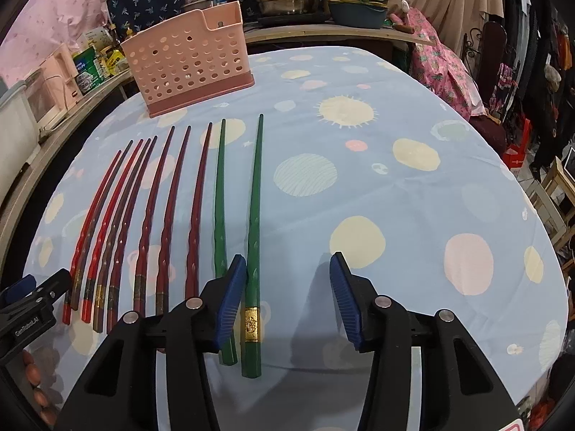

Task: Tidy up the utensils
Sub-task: 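Grasp a green chopstick with the right tool while the left tool grasps a red chopstick, then lift both held chopsticks and carry them over the pink basket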

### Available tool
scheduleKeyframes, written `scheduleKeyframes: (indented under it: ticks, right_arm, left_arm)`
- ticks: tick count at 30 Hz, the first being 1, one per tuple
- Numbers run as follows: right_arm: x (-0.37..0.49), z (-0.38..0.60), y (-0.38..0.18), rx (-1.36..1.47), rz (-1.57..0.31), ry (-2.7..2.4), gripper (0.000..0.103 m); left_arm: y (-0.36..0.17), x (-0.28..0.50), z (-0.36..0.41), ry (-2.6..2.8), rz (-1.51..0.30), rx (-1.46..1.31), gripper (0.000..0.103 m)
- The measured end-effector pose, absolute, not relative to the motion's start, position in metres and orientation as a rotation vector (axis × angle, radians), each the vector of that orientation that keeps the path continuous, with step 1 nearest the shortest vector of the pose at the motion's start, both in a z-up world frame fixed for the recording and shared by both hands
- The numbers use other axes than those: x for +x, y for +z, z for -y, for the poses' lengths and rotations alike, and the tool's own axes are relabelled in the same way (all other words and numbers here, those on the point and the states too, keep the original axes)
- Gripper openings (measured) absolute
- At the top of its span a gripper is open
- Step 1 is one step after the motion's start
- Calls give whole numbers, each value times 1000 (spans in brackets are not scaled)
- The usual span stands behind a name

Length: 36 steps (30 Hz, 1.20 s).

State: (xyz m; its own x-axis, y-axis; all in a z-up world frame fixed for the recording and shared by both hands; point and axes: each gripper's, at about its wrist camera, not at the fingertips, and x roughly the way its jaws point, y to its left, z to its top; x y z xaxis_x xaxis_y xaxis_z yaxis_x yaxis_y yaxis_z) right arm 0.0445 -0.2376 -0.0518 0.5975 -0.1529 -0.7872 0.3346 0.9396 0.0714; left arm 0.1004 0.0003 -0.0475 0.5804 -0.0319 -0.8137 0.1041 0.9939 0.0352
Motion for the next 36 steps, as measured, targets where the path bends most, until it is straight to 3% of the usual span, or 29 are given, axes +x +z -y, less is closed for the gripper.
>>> scheduleKeyframes:
  ticks: [7,10,16,19,20,23,36]
  right_arm:
    - [38,232,-53,176,-886,-293,38]
    - [32,230,-53,163,-882,-289,34]
    - [22,223,-53,139,-878,-268,21]
    - [19,220,-52,131,-881,-245,10]
    - [18,218,-52,129,-883,-239,7]
    - [15,217,-51,128,-886,-234,7]
    - [-7,226,-10,169,-802,-212,7]
  left_arm:
    - [-54,99,-8,-75,-967,61,87]
    - [-54,96,-9,-91,-968,51,81]
    - [-50,85,-6,-134,-966,55,57]
    - [-48,81,-5,-158,-966,51,39]
    - [-47,80,-6,-163,-968,45,28]
    - [-46,79,-9,-190,-982,19,9]
    - [-14,66,-22,-224,-952,-35,7]
